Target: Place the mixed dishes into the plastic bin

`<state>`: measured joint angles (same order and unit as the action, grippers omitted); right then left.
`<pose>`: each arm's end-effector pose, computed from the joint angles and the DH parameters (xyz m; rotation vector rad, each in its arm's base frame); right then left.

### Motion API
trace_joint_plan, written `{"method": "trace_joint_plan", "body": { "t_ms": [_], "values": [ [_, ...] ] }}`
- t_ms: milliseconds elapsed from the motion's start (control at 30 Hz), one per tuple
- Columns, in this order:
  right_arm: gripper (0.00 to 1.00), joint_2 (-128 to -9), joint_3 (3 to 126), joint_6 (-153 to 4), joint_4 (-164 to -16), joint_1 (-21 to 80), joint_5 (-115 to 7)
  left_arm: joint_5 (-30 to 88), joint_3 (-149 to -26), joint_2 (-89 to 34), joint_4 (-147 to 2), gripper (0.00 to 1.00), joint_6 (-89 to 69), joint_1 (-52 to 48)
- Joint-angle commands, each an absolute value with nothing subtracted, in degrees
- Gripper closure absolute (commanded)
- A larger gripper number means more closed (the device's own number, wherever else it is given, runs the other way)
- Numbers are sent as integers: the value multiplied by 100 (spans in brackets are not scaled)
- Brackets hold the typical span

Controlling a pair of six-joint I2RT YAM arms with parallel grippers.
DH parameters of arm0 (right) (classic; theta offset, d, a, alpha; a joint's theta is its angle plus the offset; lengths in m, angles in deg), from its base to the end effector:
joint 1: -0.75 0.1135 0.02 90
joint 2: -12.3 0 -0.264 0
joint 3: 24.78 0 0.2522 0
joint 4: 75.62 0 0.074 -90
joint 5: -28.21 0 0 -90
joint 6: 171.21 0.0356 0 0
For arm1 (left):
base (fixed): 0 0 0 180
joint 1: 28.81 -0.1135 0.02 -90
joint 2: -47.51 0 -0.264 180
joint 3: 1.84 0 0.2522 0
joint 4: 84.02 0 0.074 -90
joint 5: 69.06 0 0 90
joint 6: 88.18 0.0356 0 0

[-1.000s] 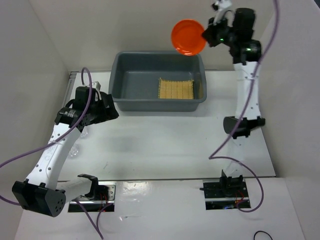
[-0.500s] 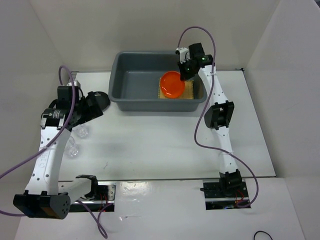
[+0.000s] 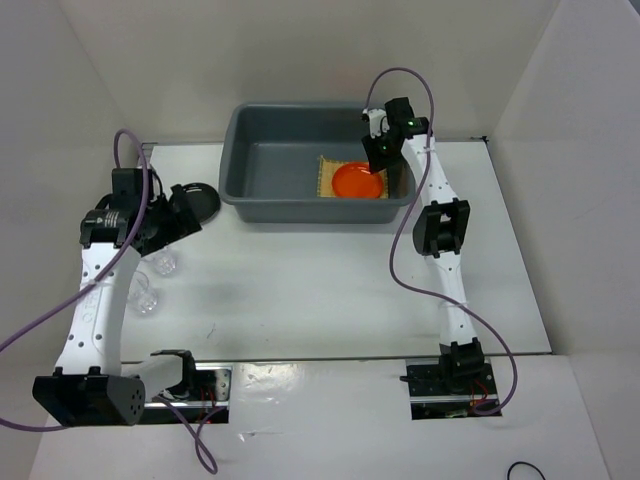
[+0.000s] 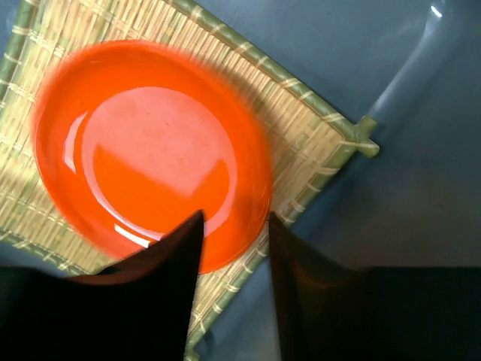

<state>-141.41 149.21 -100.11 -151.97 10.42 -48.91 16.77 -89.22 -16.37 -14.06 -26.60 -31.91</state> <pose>0.5447 0.1009 0.2276 -0.7075 2.4264 0.2222 0.2100 0.0140 0.3717 -0.6804 2.2832 -0.1239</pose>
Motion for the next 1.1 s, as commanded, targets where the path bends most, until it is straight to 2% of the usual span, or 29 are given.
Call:
{"method": "trace_joint_plan", "body": {
  "t_ms": [0, 33, 133, 167, 200, 233, 367, 500, 667, 767, 867, 1067],
  "values": [
    [53, -14142, 14974, -10029, -15038, 954, -5204, 1593, -9416, -1735, -1349, 0, -2481, -3251],
    [44, -14029, 15035, -10029, -15038, 954, -5256, 1541, -9495, -1736, -1349, 0, -2394, -3311],
    [27, -13748, 15332, -10029, -15038, 901, -5256, 1408, -9864, -1971, -1532, 0, -2331, -3364],
    [24, -13694, 15534, -10029, -15299, 901, -5256, 1495, -9961, -2069, -1620, 0, -2392, -3365],
    [21, -13641, 15980, -10029, -15458, 901, -5256, 1661, -10049, -2174, -1734, 0, -2393, -3513],
    [14, -13432, 16132, -10090, -15616, 901, -5256, 1889, -10111, -2393, -2083, 0, -2471, -3627],
    [2, -12272, 15766, -10222, -16021, 849, -4547, 3337, -10242, -3420, -2780, 0, -2840, -4365],
    [2, -11182, 15370, -10432, -16128, 848, -4281, 4744, -10637, -5097, -3273, 0, -2999, -5051],
    [2, -9916, 14363, -10486, -16075, 725, -4623, 5565, -11735, -6550, -3037, 0, -2359, -5228],
    [2, -9406, 13187, -10678, -15969, 489, -4685, 5513, -12107, -7017, -2860, 0, -2095, -5228],
    [2, -9001, 12576, -10740, -15864, 225, -4782, 5285, -12264, -7255, -2860, 0, -1910, -5228],
    [2, -8667, 12320, -10741, -15864, -435, -4772, 4590, -12739, -8036, -2482, 0, -1383, -5228]
  ]
}}
